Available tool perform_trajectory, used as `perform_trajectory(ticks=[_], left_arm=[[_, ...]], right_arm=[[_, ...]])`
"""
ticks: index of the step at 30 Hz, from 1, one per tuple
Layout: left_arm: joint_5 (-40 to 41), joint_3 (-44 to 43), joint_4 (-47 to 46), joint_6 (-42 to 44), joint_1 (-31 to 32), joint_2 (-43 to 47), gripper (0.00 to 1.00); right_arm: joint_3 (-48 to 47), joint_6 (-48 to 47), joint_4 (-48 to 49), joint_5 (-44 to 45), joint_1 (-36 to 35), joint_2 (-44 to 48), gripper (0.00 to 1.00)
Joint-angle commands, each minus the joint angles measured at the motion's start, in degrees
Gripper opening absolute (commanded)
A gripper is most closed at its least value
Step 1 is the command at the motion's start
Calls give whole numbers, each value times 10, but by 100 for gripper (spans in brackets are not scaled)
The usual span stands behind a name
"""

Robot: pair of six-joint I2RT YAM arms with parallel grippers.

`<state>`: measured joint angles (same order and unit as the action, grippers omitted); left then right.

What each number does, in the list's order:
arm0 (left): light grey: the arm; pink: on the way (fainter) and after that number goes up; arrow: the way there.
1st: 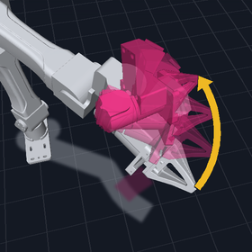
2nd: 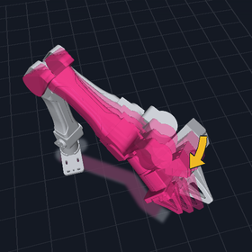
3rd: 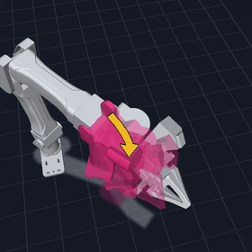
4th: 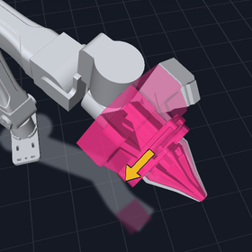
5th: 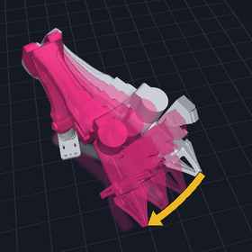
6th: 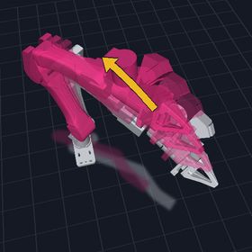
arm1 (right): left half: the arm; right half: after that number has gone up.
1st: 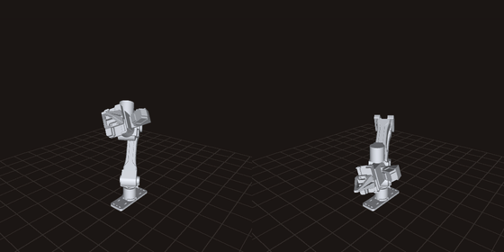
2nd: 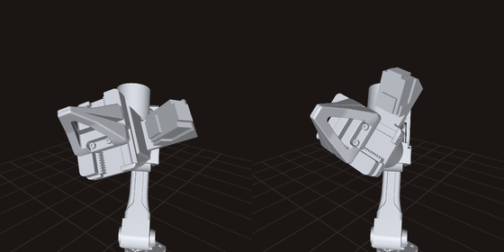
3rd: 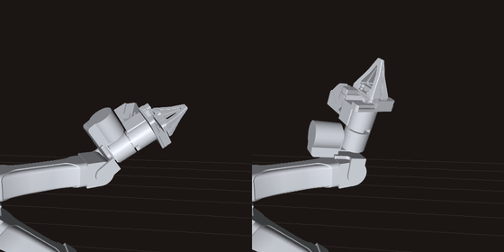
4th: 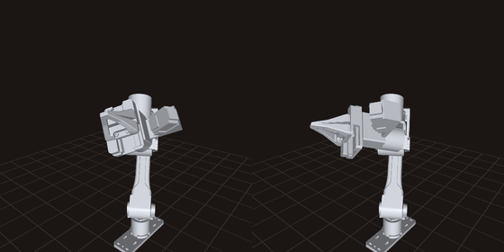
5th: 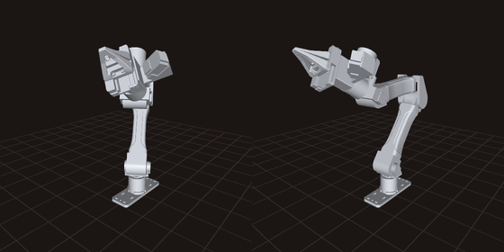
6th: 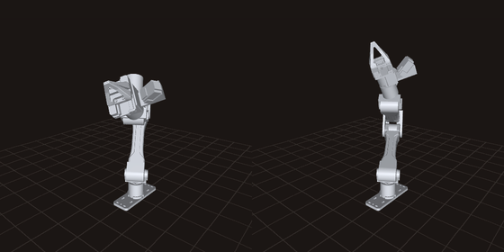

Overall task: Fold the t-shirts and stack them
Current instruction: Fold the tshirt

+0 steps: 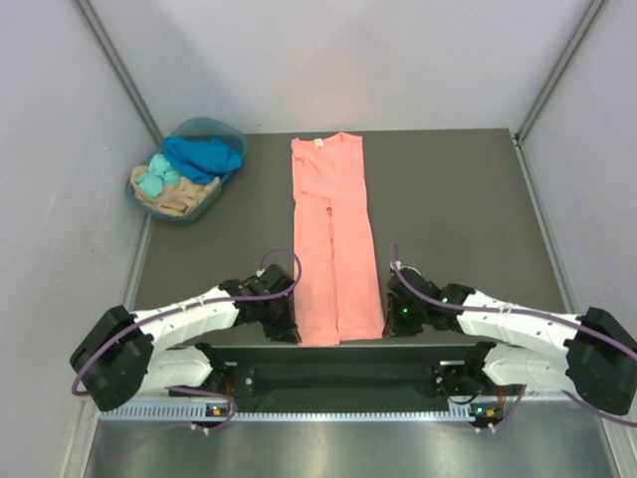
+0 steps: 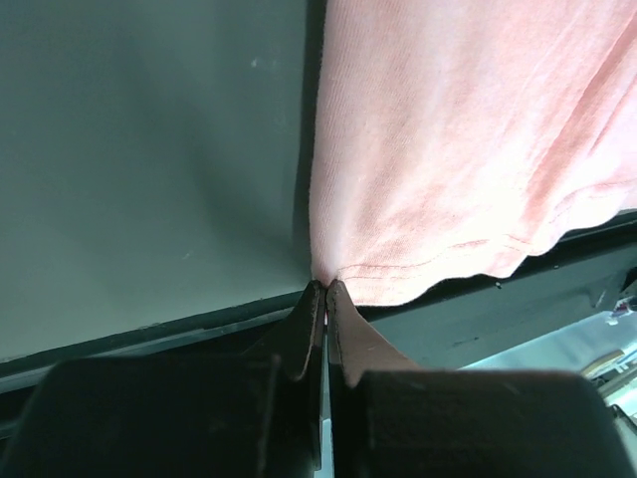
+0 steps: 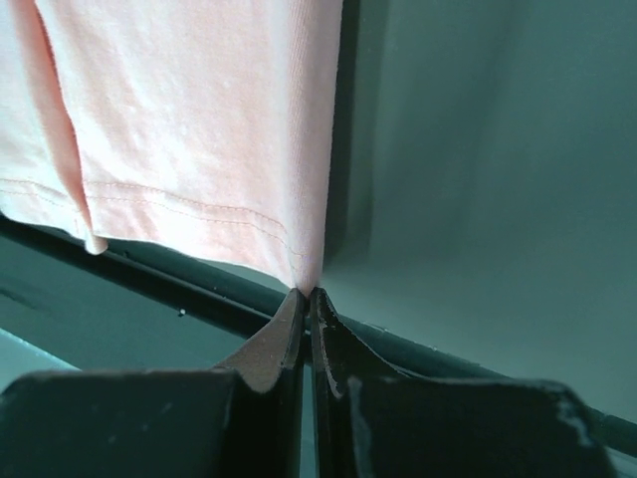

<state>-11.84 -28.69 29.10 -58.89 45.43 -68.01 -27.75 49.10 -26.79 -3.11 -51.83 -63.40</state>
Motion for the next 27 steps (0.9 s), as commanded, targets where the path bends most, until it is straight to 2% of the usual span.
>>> perform_trajectory(ticks=[1,7,16,24,27], left_arm=[[-21,3,-24,-21,0,10,0],[3,-8,6,-16,4,5,0],[-35,-25,-41,-4,-7,-45,0],[-38,-85,-19,38,-70,-77,0],[-43,-112,-20,69,-97,-120,0]], right_arm=[[-6,3,-12,-4,5,25,0],[-2,3,-13,-8,2,25,0],[-24,-15,-3,-3,2,0,0],[-103,-70,-23,10,34,-56,0],[-130,-121,-14,1,60,-80,0]])
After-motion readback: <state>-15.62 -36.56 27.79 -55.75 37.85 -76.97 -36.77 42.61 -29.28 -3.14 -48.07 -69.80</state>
